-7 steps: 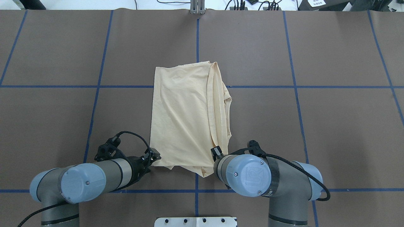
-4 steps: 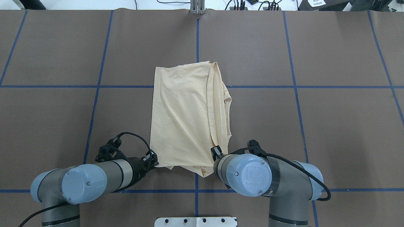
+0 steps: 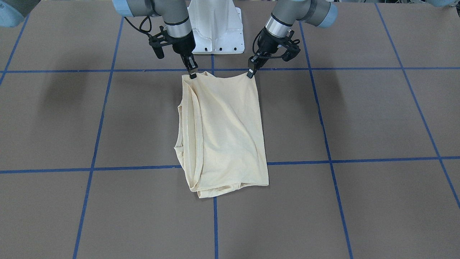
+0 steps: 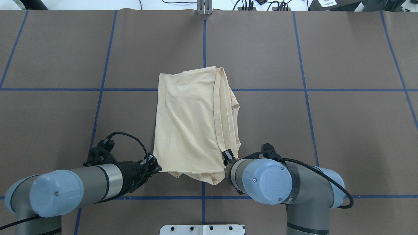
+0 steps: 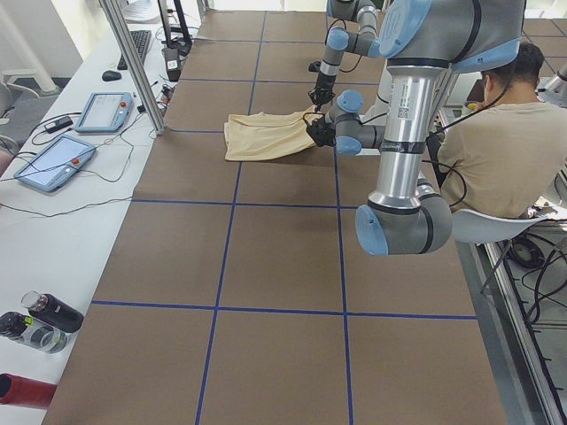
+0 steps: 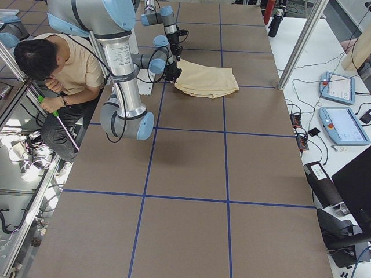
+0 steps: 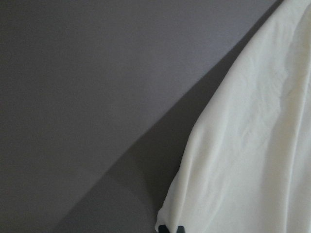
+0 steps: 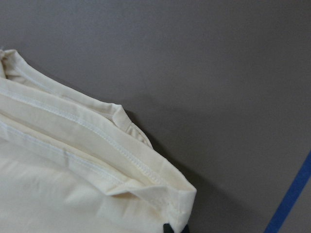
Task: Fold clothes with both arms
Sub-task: 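Lift the near edge with both grippers and fold it away from the robot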
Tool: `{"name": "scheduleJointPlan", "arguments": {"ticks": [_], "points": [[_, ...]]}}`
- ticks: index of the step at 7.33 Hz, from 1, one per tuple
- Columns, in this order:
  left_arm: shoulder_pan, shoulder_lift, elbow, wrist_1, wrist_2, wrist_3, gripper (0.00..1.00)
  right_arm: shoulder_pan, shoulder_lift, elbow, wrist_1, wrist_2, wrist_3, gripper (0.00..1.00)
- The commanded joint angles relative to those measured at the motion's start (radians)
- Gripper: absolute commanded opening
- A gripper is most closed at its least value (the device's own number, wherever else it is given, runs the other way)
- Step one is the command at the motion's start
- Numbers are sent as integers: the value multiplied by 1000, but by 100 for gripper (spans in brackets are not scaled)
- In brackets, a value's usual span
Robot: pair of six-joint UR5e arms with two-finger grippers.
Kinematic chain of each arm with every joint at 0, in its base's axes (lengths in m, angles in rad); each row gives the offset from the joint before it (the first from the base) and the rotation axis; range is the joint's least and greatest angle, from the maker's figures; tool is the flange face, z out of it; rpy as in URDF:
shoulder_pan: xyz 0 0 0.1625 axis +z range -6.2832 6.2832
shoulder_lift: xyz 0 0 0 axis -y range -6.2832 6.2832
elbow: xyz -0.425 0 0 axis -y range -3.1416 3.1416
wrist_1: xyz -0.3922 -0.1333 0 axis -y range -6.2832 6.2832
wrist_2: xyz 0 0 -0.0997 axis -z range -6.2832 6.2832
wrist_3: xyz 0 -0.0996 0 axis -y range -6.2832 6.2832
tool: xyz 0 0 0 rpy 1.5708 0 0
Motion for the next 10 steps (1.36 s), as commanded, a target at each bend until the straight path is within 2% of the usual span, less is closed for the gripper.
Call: {"name": "scheduleJointPlan", "arguments": {"ticks": [1, 2, 3, 5, 7, 9, 10], "points": [[2, 10, -155, 78, -28, -50, 0, 20, -50, 172, -74, 21, 0, 0], [2, -25, -187, 147, -34, -50, 0, 53, -26, 208, -139, 80, 0, 0], [-8, -66, -175, 195, -65, -38, 0, 94, -3, 196, -144, 116, -3, 0], [-86, -76, -88, 197, -68, 40, 0, 191, 90, 43, -130, 133, -50, 0], [-160, -99, -18, 191, -76, 113, 0, 250, 161, -65, -129, 133, -133, 0], [-244, -166, 77, 183, -80, 179, 0, 306, 244, -263, -5, 170, -156, 0], [-276, -200, 134, 181, -90, 200, 0, 341, 282, -337, 23, 216, -199, 0]]}}
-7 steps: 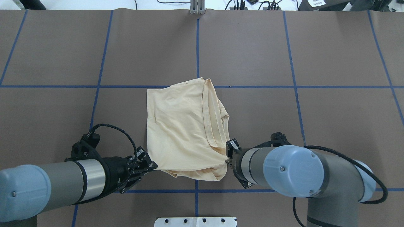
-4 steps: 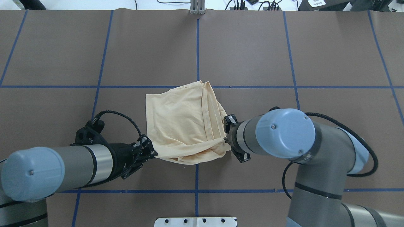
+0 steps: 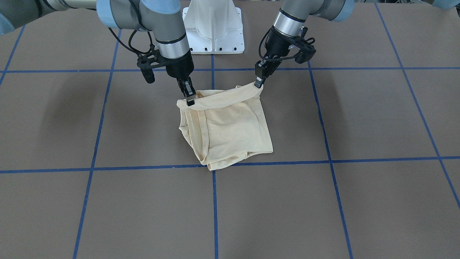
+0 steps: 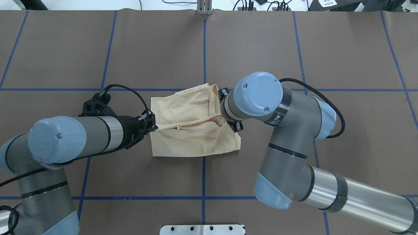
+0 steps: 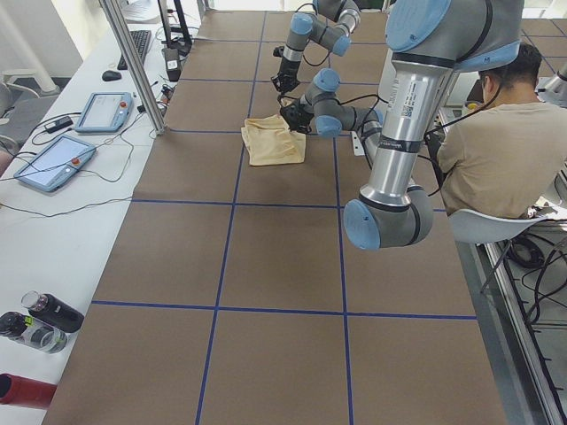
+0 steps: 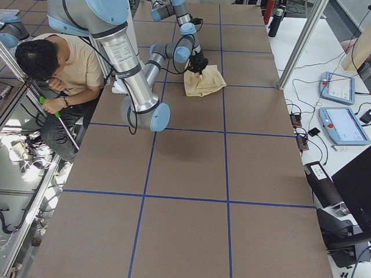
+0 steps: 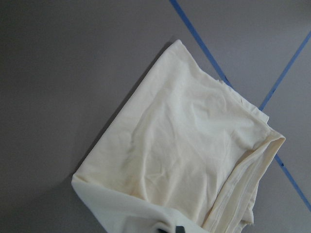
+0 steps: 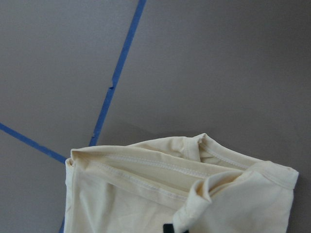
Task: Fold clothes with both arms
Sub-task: 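Lift the near edge with both grippers and fold it away from the robot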
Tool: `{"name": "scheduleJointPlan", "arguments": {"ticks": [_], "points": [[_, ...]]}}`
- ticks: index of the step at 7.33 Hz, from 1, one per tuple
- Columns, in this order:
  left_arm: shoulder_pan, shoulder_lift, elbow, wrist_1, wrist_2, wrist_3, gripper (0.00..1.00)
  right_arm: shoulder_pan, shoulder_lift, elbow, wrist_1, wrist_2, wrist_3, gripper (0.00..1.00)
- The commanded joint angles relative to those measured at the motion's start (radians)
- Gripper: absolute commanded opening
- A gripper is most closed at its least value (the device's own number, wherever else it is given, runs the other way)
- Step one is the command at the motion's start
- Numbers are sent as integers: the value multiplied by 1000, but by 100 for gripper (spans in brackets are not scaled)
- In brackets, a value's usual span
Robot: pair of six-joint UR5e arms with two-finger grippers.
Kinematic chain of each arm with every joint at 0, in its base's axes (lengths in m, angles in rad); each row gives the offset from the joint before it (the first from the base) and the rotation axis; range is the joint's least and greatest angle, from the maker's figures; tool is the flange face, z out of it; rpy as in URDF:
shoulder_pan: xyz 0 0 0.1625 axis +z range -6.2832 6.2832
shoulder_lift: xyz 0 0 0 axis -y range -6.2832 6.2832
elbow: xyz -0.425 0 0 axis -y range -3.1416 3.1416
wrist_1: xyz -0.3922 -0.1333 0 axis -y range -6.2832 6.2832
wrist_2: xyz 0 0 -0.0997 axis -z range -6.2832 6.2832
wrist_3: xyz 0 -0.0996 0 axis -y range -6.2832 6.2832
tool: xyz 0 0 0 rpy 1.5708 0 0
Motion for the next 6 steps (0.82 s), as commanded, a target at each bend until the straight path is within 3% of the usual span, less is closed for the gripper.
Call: {"name": "scheduleJointPlan", "arguments": {"ticks": [1, 4, 6], "points": [[-74, -78, 119, -5, -10, 59, 0, 61, 83, -153, 53, 59, -65, 0], [-134, -96, 284, -146, -10, 86, 0, 98, 157, -278, 58, 100, -148, 0], [-163, -107, 347, -186, -9, 158, 0, 119, 174, -371, 157, 117, -202, 0]]}}
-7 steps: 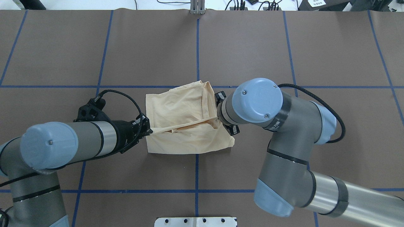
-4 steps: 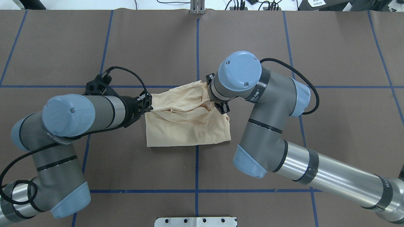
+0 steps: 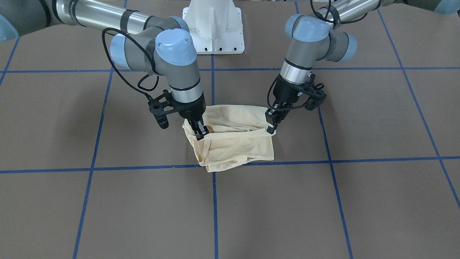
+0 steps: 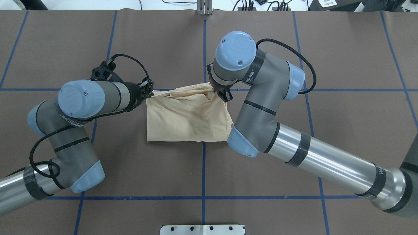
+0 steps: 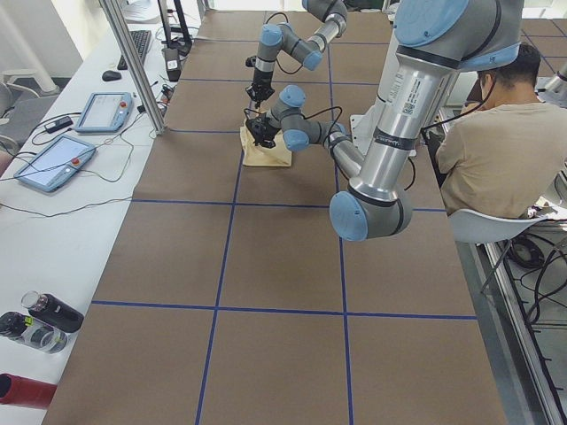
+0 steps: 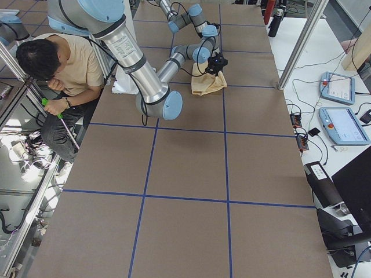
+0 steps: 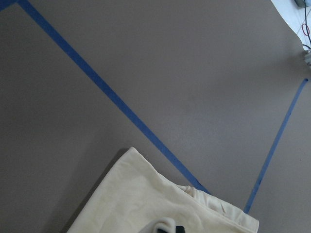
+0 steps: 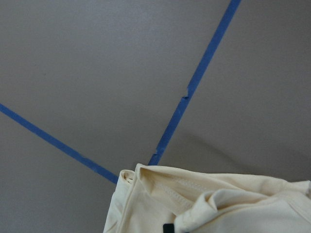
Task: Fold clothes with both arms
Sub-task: 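Lay the edge down and open both grippers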
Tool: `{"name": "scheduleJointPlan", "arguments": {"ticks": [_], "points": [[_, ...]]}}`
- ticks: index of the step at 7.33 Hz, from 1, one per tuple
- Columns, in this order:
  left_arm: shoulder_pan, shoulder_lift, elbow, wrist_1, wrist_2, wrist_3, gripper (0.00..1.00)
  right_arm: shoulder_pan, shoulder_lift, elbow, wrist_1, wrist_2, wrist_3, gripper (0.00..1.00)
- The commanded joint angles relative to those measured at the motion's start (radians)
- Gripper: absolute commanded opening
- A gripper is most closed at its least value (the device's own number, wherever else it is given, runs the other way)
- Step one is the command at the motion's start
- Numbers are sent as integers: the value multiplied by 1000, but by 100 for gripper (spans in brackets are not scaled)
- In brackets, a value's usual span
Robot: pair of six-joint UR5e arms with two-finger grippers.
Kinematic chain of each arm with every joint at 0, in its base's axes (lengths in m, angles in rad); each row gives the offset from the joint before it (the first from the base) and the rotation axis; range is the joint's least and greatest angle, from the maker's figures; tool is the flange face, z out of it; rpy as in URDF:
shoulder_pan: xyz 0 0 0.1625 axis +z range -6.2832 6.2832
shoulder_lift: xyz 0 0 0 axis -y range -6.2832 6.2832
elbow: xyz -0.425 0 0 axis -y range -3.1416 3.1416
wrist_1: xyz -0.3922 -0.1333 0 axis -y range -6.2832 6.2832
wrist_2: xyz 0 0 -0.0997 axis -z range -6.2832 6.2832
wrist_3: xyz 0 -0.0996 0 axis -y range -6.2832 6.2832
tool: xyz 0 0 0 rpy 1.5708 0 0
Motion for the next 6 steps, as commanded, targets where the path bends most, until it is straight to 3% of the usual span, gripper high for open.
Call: {"name": "scheduleJointPlan", "arguments": {"ticks": [1, 2, 3, 4, 6], "points": [[-33, -34, 75, -32, 1, 34, 15, 22, 48, -129, 87, 17, -35, 0], [-50, -99, 172, -68, 2, 36, 42, 39, 84, -206, 114, 20, -40, 0], [-79, -172, 308, -152, 4, 69, 48, 67, 142, -330, 195, 28, -99, 68], [-132, -192, 392, -217, 2, 127, 50, 96, 196, -431, 234, 34, -194, 100], [-205, -194, 405, -247, -39, 200, 50, 184, 214, -467, 227, 95, -329, 100]]}}
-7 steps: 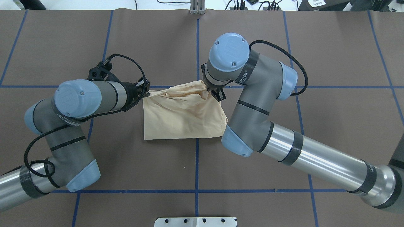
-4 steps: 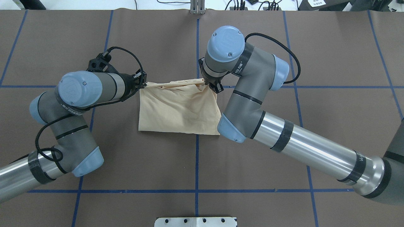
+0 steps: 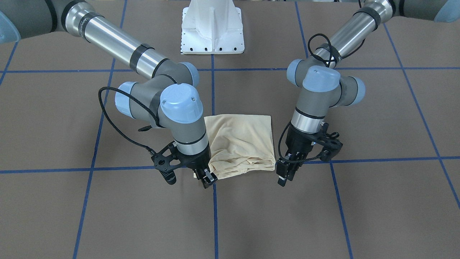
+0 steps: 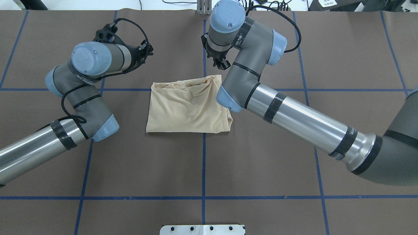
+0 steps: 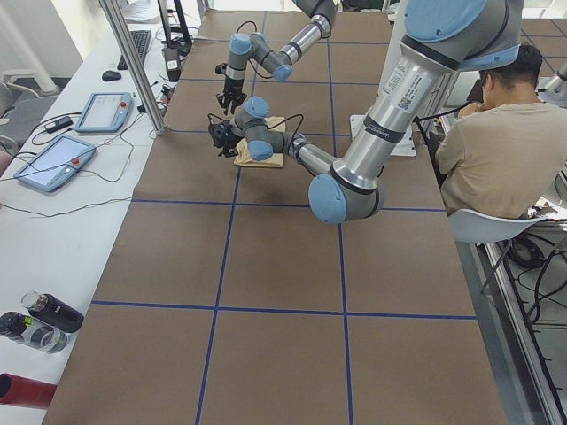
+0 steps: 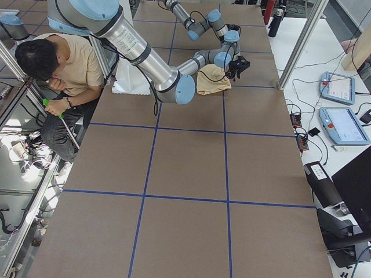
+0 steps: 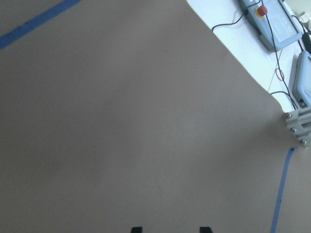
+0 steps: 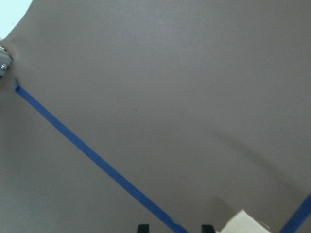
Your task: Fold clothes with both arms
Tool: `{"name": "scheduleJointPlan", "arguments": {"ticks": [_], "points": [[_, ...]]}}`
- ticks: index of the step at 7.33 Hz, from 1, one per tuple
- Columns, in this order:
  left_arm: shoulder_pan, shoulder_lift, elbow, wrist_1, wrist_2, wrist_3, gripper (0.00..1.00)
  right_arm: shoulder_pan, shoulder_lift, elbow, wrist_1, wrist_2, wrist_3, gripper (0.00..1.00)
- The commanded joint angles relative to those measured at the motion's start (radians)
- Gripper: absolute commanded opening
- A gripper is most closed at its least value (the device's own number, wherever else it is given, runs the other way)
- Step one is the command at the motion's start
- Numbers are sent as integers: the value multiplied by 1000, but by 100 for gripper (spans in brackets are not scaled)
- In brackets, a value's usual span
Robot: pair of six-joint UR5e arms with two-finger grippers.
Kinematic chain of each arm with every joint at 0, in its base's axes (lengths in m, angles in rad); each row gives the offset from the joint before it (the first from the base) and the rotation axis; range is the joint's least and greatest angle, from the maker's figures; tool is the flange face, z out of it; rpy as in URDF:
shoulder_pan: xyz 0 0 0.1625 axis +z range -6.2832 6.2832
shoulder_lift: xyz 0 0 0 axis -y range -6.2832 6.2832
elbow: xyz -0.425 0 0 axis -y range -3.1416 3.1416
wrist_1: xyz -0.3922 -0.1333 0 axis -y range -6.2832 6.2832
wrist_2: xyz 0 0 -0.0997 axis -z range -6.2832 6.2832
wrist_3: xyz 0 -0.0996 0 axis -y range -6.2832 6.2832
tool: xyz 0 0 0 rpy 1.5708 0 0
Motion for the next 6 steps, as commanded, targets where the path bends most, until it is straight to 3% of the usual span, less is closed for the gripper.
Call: {"name": "scheduleJointPlan", "arguments": {"ticks": [1, 2, 3, 4, 5, 6], "points": [[-48, 1, -3, -18, -89, 35, 50, 77, -25, -12, 2, 88, -121, 100], [-77, 20, -52, -10, -167, 54, 50, 86, -75, 36, -3, 96, -144, 100], [-87, 100, -144, -10, -237, 146, 57, 103, -169, 134, -9, 105, -205, 100], [-102, 169, -233, -4, -280, 300, 71, 127, -267, 244, -56, 119, -344, 100], [-123, 241, -287, 0, -348, 434, 99, 158, -356, 356, -130, 124, -532, 100], [-174, 317, -333, -1, -416, 559, 99, 202, -410, 426, -209, 140, -704, 100]]}}
